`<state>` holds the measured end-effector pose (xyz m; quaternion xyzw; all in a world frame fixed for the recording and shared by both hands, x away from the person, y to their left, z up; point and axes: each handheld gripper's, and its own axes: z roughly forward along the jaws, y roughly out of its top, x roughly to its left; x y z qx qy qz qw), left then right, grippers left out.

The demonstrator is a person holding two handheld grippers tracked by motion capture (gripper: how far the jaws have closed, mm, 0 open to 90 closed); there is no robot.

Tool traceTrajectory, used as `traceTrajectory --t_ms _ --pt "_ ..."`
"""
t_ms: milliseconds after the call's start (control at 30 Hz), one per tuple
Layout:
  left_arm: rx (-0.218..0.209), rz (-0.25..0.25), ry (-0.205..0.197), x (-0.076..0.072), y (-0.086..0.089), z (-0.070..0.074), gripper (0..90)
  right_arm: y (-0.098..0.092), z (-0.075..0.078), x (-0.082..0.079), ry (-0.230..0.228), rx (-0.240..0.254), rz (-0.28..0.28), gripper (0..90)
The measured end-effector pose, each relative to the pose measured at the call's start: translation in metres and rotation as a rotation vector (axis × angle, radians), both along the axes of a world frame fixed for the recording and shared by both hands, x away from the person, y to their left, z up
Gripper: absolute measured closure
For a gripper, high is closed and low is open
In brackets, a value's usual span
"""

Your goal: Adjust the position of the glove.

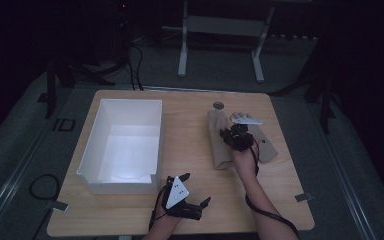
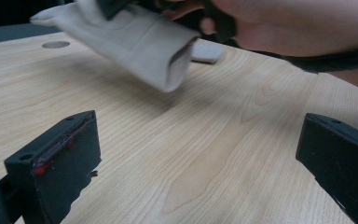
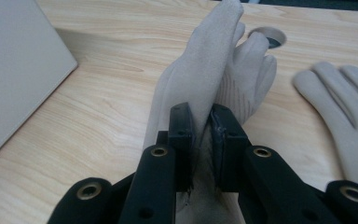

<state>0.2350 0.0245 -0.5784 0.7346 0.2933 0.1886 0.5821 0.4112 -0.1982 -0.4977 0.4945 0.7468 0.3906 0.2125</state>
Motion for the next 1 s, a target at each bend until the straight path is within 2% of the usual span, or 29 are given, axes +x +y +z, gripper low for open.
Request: traceTrajectory --t_ms 133,200,400,500,700,1000 --pt "0.002 0.002 -0.001 0.000 0.000 0.000 0.2 -0.014 0.004 -0.014 -0.008 0.026 -0.050 80.0" --pt "0.004 0.001 -0.003 0.000 0.000 0.000 0.2 -0.017 0.005 -0.017 -0.005 0.030 -0.057 79.9" --pt "0.010 0.003 -0.003 -0.001 -0.002 0.000 0.2 -0.031 0.008 -0.044 -0.005 0.057 -0.096 79.9" --pt "0.011 0.003 -0.004 -0.001 -0.002 0.000 0.2 -0.034 0.002 -0.055 -0.002 0.071 -0.094 79.9" --pt "0.012 0.000 -0.003 -0.001 -0.002 0.000 0.1 -0.038 -0.017 -0.065 0.030 0.076 -0.110 79.9" --pt "0.014 -0.002 -0.004 -0.001 -0.003 0.000 0.2 -0.038 -0.043 -0.061 0.077 0.028 -0.114 79.2"
